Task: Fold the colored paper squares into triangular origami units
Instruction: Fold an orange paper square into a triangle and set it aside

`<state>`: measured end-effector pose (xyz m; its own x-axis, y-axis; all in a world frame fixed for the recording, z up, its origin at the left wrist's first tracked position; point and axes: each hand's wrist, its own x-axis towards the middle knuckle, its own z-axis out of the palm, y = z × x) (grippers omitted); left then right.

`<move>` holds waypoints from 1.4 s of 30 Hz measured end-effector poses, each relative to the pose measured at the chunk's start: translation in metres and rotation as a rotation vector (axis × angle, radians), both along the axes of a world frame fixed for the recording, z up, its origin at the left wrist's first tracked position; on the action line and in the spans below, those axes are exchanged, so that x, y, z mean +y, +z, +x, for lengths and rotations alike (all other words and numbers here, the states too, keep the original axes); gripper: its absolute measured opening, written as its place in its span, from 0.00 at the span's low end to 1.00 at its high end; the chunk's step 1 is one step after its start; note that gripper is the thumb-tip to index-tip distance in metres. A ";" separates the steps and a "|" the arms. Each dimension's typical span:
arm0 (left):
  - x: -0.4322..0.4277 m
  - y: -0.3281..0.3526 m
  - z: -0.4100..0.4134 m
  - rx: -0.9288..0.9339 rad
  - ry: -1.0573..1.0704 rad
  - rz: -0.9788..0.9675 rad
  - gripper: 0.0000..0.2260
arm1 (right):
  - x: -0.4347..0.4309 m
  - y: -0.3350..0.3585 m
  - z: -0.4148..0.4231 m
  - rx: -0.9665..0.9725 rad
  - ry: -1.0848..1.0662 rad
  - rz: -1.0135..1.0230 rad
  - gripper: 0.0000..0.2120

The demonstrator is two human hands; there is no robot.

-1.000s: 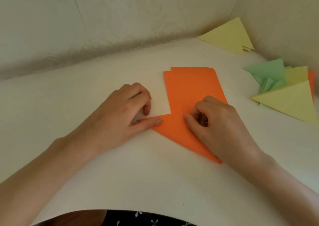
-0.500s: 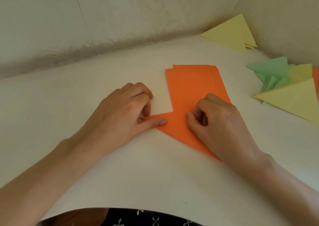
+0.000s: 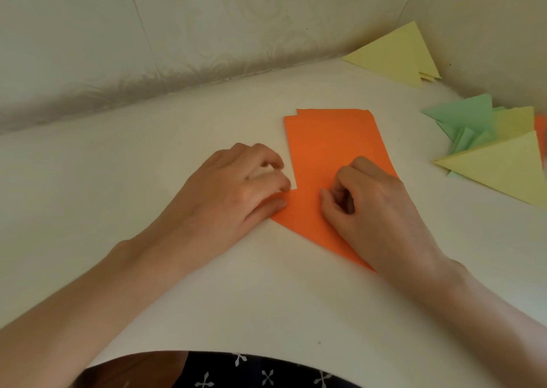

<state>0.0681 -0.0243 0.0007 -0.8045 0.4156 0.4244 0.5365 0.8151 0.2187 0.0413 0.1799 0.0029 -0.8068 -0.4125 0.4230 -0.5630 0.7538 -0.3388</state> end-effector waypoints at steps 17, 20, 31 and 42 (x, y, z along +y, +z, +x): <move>-0.007 0.004 0.030 -0.104 -0.066 -0.022 0.16 | 0.022 0.010 0.007 0.158 0.429 0.322 0.17; -0.019 0.000 0.034 -0.172 -0.092 0.061 0.17 | 0.024 0.017 0.011 0.090 0.454 0.379 0.23; -0.019 -0.001 0.034 -0.080 -0.043 -0.091 0.18 | -0.012 0.016 0.025 0.097 0.388 0.370 0.22; -0.011 0.003 0.037 -0.010 0.053 -0.161 0.17 | 0.004 0.010 0.027 0.282 0.374 0.433 0.19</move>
<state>0.1049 -0.0356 0.0034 -0.8307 0.4349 0.3476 0.4906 0.8669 0.0879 0.0683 0.1841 0.0133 -0.4567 -0.8261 0.3302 -0.8380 0.5241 0.1520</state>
